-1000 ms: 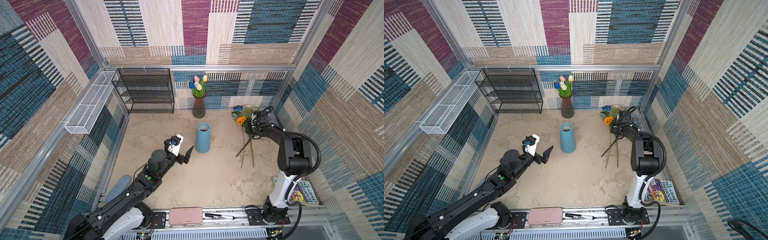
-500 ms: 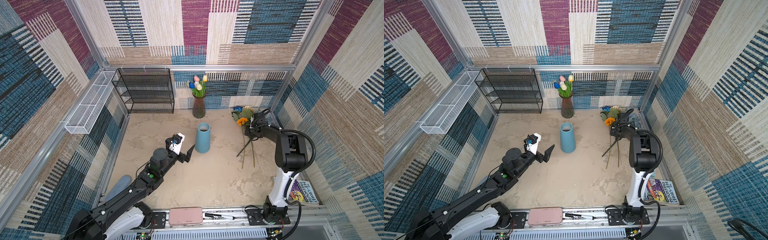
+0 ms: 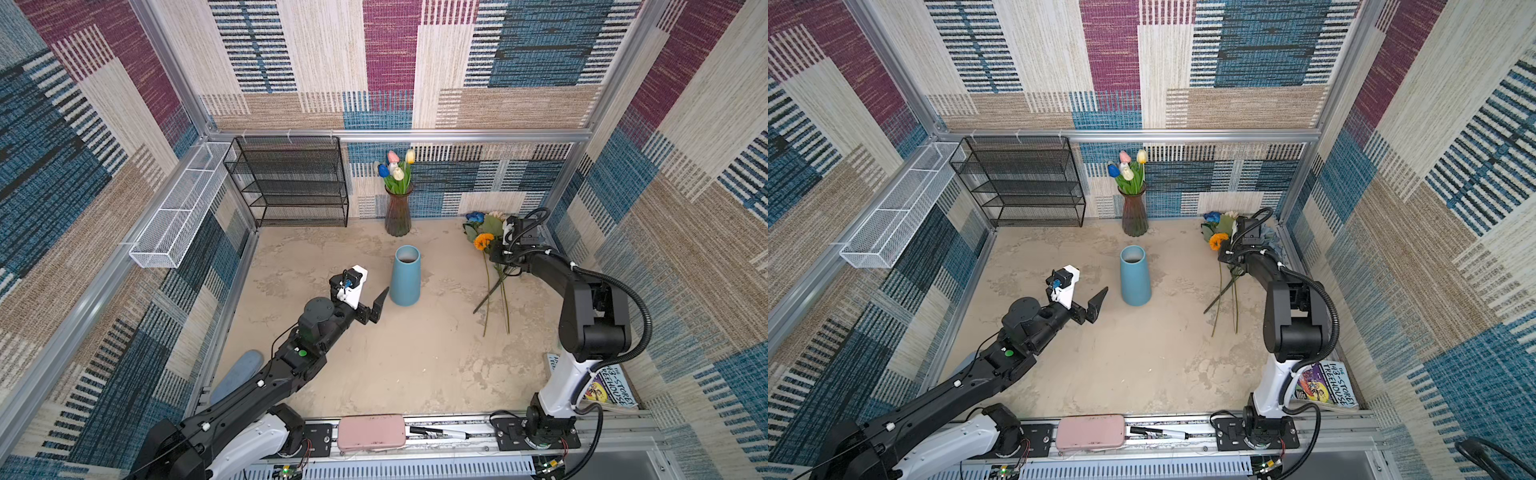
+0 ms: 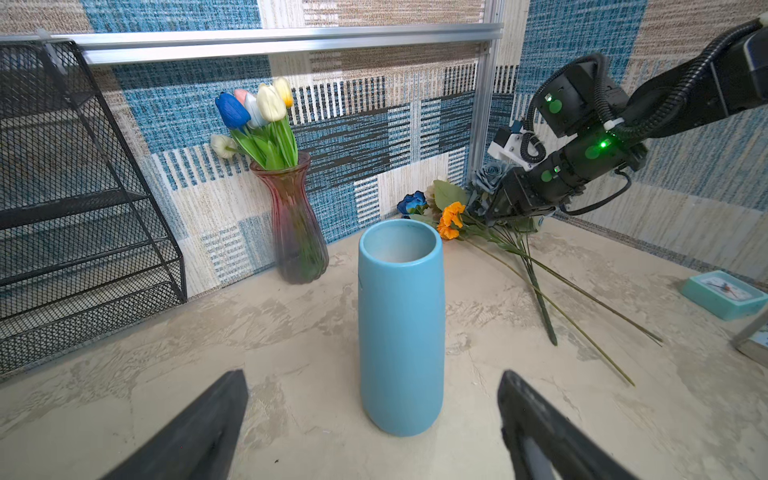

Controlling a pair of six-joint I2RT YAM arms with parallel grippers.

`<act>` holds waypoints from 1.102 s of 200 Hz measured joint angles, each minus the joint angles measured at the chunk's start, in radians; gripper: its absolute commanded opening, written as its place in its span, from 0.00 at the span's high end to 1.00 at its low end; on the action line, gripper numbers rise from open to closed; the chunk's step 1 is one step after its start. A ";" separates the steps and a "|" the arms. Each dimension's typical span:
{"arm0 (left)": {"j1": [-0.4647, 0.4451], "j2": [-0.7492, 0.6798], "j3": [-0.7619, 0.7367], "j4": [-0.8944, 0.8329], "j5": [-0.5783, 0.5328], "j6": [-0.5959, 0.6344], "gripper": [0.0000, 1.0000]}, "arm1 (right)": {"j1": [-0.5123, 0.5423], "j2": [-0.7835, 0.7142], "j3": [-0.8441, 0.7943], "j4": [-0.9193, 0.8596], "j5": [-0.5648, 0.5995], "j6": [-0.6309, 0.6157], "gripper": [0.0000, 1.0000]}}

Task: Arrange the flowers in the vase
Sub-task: 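Lift the blue rose stem out of the pile with the right gripper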

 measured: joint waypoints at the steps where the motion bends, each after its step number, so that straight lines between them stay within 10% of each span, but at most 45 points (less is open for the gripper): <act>1: 0.000 0.000 0.000 0.000 0.000 0.000 0.03 | 0.001 0.000 0.000 0.000 0.000 0.000 0.61; 54: 0.001 0.008 -0.002 0.005 0.000 0.000 0.03 | 0.024 0.097 -0.017 -0.006 0.029 0.021 0.54; 146: 0.001 0.002 -0.011 0.006 0.000 0.000 0.03 | 0.066 0.216 0.054 0.035 0.070 0.027 0.93; 220: 0.001 -0.017 -0.025 0.039 -0.009 0.000 0.03 | 0.077 0.086 0.005 0.085 -0.191 0.003 0.99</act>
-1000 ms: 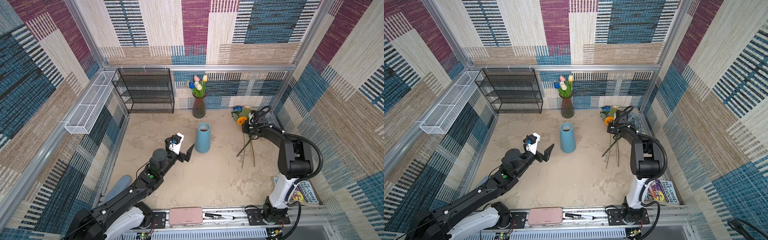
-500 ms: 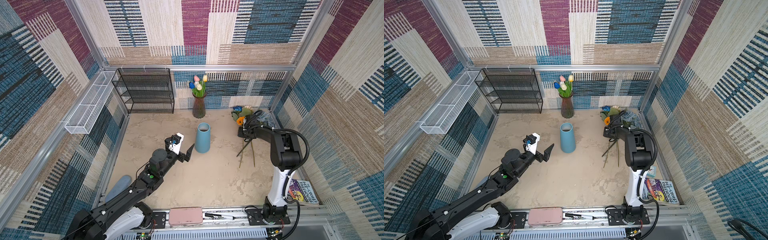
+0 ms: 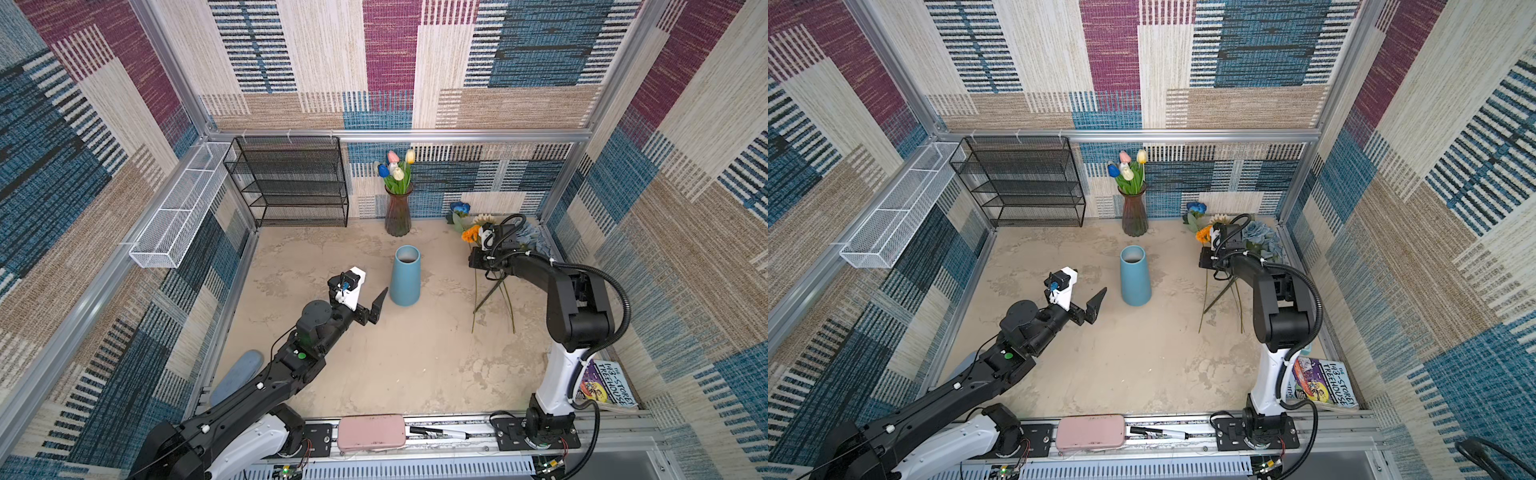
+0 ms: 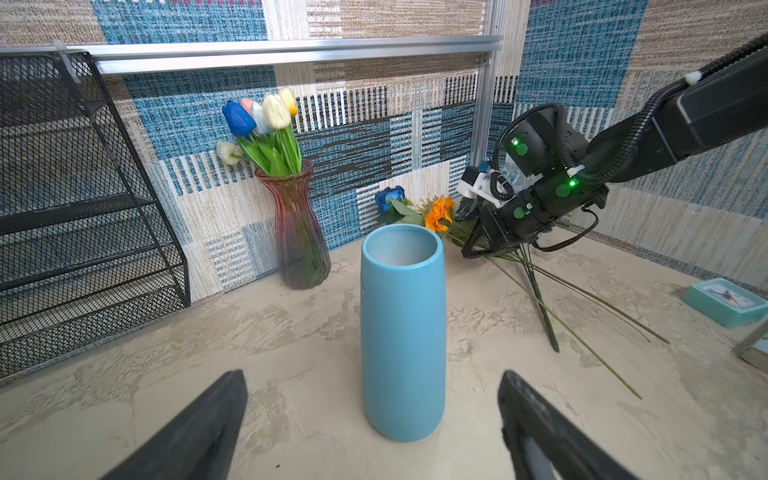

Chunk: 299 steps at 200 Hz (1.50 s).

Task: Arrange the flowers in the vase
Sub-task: 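Lift the blue rose stem out of the pile with the right gripper, then carry the blue rose over the teal vase and lower its stem in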

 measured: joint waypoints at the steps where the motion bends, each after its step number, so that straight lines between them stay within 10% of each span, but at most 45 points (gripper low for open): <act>1: 0.000 0.000 0.000 0.001 -0.001 0.000 0.03 | 0.000 -0.003 0.000 0.002 -0.005 -0.001 0.99; 98: 0.000 0.005 0.018 0.012 -0.009 0.009 0.01 | -0.001 -0.224 -0.081 0.105 -0.285 0.011 1.00; 166: 0.000 0.021 -0.007 0.172 0.131 0.040 0.01 | 0.045 -0.546 -0.261 0.575 -0.366 0.161 1.00; 299: 0.000 0.005 -0.087 0.278 0.145 0.057 0.01 | 0.292 -0.234 0.121 1.126 -0.261 0.249 1.00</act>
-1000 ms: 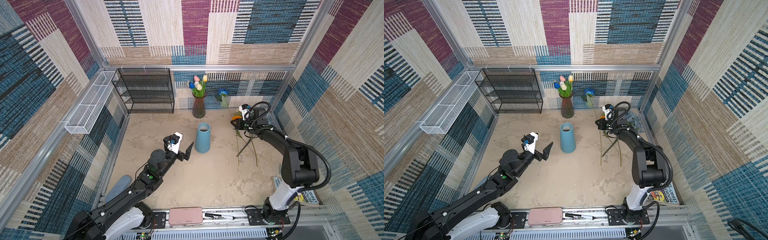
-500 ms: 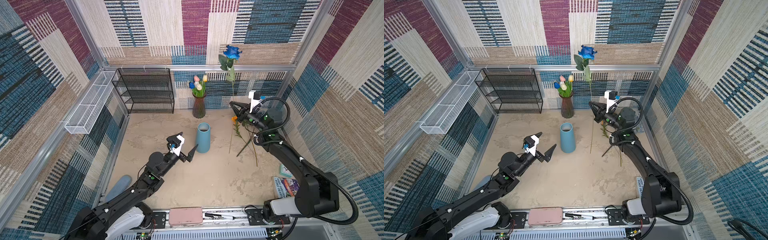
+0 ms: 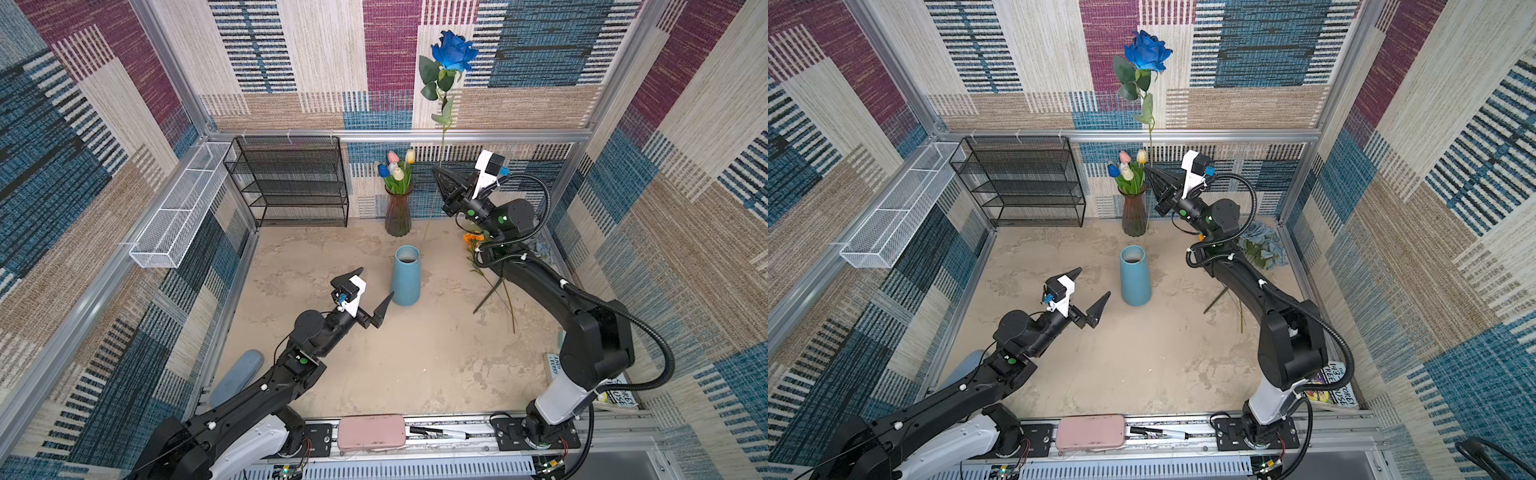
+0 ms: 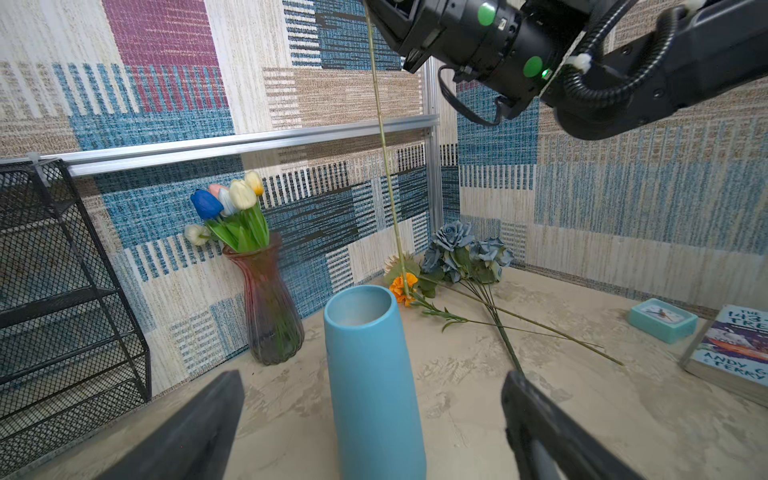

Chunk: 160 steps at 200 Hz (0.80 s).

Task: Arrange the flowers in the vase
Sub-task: 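Carry the blue rose over the teal vase and lower its stem in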

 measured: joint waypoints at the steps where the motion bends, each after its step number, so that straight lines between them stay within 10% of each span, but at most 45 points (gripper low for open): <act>1: 0.000 0.000 0.000 0.000 0.000 0.000 0.01 | 0.000 0.002 0.003 0.000 0.001 0.000 1.00; 61: 0.000 -0.005 -0.021 -0.001 -0.024 -0.001 0.01 | 0.035 0.128 0.136 -0.005 0.057 -0.016 1.00; 160: 0.000 0.015 -0.031 0.000 -0.031 -0.001 0.01 | 0.080 0.050 -0.238 0.065 -0.001 -0.192 1.00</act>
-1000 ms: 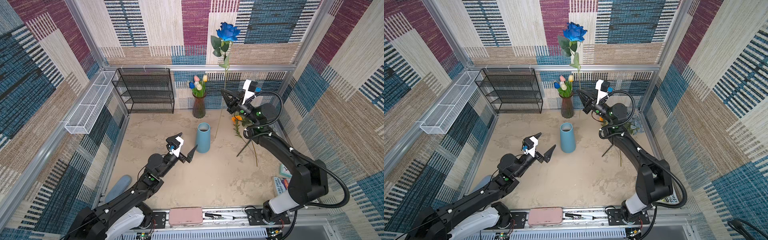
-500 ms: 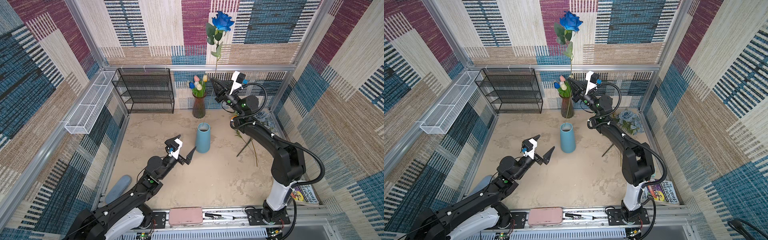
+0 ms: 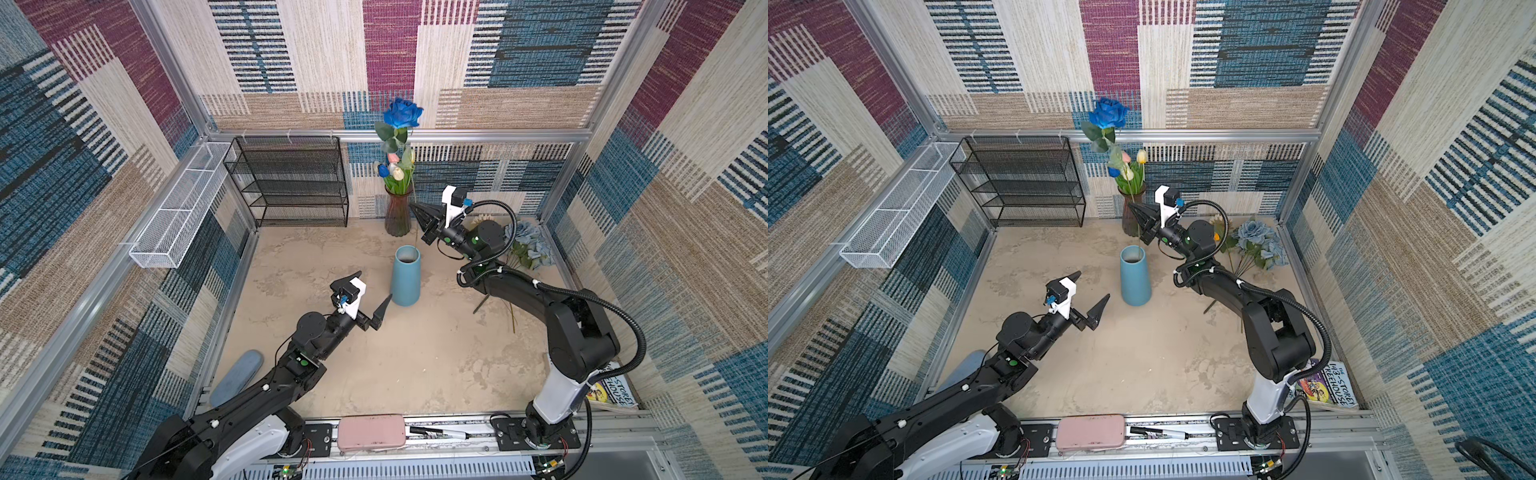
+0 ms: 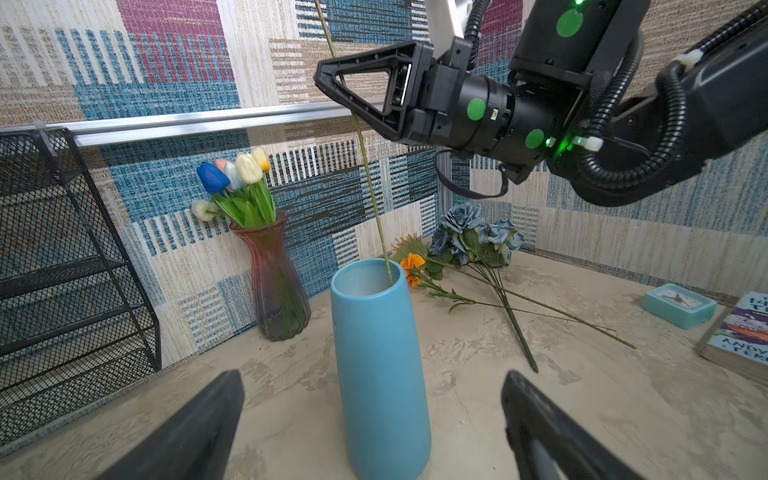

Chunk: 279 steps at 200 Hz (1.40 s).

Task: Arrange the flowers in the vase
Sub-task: 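Carry the blue rose over the teal vase and lower its stem in, then release the blue rose and move the right gripper back to the pile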

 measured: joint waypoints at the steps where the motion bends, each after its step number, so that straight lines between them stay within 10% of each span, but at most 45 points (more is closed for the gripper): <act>1: 0.000 0.001 0.000 0.000 0.000 0.000 0.01 | 0.000 -0.001 -0.003 0.001 -0.001 -0.001 1.00; 129: 0.000 0.124 0.034 0.049 0.001 -0.004 0.01 | 0.014 -0.005 -0.216 0.021 -0.023 -0.111 0.84; 279: 0.000 0.072 0.050 0.064 0.002 -0.006 0.01 | 0.015 -0.263 -0.326 -0.059 0.182 -0.129 0.38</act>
